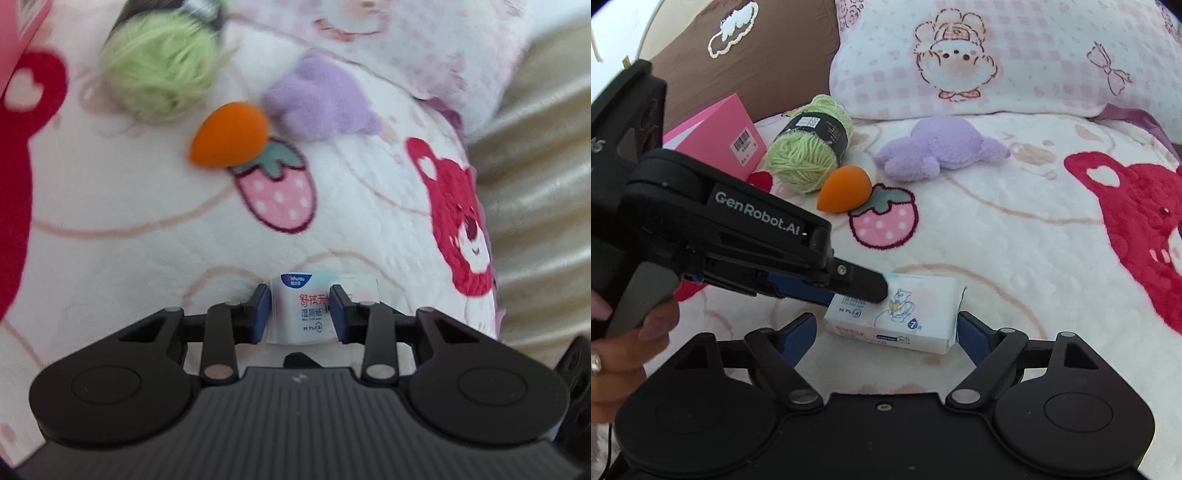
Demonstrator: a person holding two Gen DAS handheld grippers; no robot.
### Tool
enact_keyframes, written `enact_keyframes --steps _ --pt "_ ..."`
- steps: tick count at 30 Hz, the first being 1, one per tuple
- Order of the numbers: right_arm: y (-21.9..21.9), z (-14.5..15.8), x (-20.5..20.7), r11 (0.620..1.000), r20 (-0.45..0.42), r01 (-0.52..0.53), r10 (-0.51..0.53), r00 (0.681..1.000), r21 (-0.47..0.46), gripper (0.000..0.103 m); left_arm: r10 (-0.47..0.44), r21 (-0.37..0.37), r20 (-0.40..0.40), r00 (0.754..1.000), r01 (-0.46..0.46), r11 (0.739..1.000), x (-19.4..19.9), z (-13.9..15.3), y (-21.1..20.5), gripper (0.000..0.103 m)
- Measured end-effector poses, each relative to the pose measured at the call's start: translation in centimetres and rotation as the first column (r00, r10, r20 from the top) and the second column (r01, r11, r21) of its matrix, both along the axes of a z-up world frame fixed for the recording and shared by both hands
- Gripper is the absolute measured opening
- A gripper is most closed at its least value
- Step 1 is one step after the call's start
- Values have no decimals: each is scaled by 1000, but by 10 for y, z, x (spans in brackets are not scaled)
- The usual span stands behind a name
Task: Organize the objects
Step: 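Close the left gripper on the white tissue pack and lift it, then carry the tissue pack with the left gripper over the pink box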
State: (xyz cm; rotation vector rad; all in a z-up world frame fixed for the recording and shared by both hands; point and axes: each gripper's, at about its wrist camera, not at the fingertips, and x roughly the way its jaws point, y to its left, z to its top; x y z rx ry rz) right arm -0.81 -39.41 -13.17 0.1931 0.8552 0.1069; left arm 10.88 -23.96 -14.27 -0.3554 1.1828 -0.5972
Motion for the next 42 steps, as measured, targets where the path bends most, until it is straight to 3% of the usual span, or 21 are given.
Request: enact_keyframes --steps 3,7,12,16,31,42 --pt "3 -4 1 999 -6 45 -45 999 -4 87 -24 39 52 998 22 999 -11 6 -9 34" --pt "17 -12 4 991 -7 30 -32 999 -129 86 -2 45 37 999 0 999 -14 0 -10 34" --pt "11 -12 -2 993 26 74 -72 997 -92 83 16 -1 -5 1000 -16 1000 -16 -4 -2 34" --pt "21 -6 -4 989 38 83 -79 996 -121 82 20 11 24 1000 -20 1000 -23 3 1 34" --pt "61 46 -16 990 29 4 0 1000 -142 83 4 18 43 999 -5 1000 -46 52 43 34" --pt "99 91 -31 979 115 -91 113 987 -182 86 24 -13 63 998 -24 1000 -61 91 89 34"
